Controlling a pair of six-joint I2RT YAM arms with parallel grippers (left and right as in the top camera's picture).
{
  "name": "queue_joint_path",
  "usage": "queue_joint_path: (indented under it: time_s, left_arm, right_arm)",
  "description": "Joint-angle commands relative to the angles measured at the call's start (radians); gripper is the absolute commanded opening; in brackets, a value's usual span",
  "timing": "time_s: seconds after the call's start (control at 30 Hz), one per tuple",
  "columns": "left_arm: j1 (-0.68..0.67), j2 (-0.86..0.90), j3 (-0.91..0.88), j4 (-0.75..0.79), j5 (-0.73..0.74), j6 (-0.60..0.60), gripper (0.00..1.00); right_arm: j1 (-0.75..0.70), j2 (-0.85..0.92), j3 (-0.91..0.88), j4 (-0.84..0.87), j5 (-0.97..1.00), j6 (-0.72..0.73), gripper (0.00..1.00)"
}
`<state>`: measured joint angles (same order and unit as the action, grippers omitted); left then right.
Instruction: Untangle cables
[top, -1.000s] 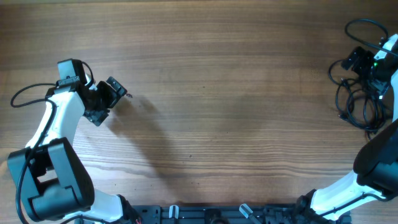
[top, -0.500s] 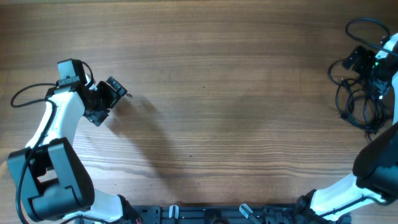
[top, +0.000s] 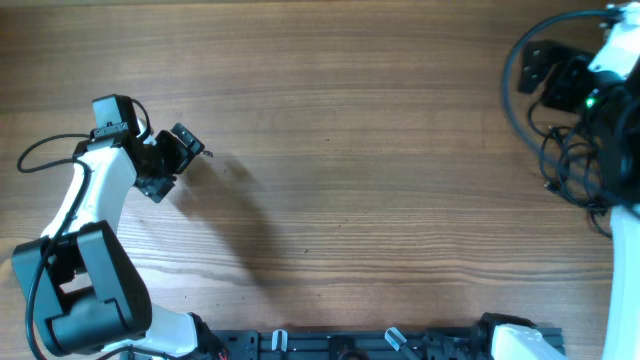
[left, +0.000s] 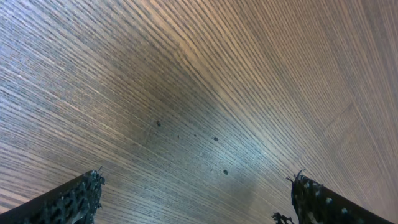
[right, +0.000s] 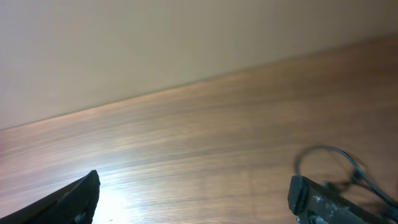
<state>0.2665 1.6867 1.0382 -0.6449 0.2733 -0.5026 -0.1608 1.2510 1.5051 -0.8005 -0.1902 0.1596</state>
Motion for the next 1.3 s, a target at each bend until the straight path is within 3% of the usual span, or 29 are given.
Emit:
queue_joint_path:
  time_s: [0.0, 0.2, 0.3, 0.4, 0.5, 0.63, 0.67, 0.83, 0.9, 1.13, 1.27]
  left_arm:
    - [0.002, -0.013, 0.009, 0.000, -0.010, -0.006, 1.00]
    - [0.002, -0.013, 0.009, 0.001, -0.010, -0.006, 1.00]
    - [0.002, -0.013, 0.009, 0.000, -0.010, -0.006, 1.00]
    - [0.002, -0.013, 0.009, 0.001, -0.010, -0.006, 1.00]
    - [0.002, -0.013, 0.009, 0.001, -0.010, -0.006, 1.00]
    - [0.002, -0.013, 0.009, 0.000, -0.010, -0.006, 1.00]
    - [0.002, -0.013, 0.009, 0.001, -0.010, -0.006, 1.00]
    - [0.002, -0.013, 0.009, 0.001, -0.010, -0.006, 1.00]
    - [0.002, -0.013, 0.009, 0.001, -0.010, -0.006, 1.00]
    - [0.002, -0.013, 0.009, 0.001, -0.010, -0.006, 1.00]
    - [0.002, -0.013, 0.009, 0.001, -0.010, -0.006, 1.00]
  right_arm:
    - [0.060, -0.067, 0.005, -0.010, -0.006, 0.000, 1.00]
    - [0.066, -0.056, -0.008, -0.028, -0.005, -0.002, 1.00]
    - [0.066, -0.051, -0.044, -0.034, 0.125, -0.003, 1.00]
    - [0.066, -0.059, -0.074, -0.076, 0.135, -0.004, 1.00]
    - [0.078, -0.075, -0.145, -0.049, 0.135, -0.076, 1.00]
    - [0.135, -0.141, -0.326, 0.159, 0.130, -0.133, 1.00]
    - [0.170, -0.201, -0.493, 0.371, 0.094, -0.130, 1.00]
    - [0.213, -0.325, -0.854, 0.888, 0.032, -0.127, 1.00]
    - [0.218, -0.389, -0.976, 1.014, 0.032, -0.122, 1.00]
    - [0.218, -0.658, -1.267, 1.209, 0.032, -0.121, 1.00]
    - [0.218, -0.946, -1.439, 1.234, 0.032, -0.122, 1.00]
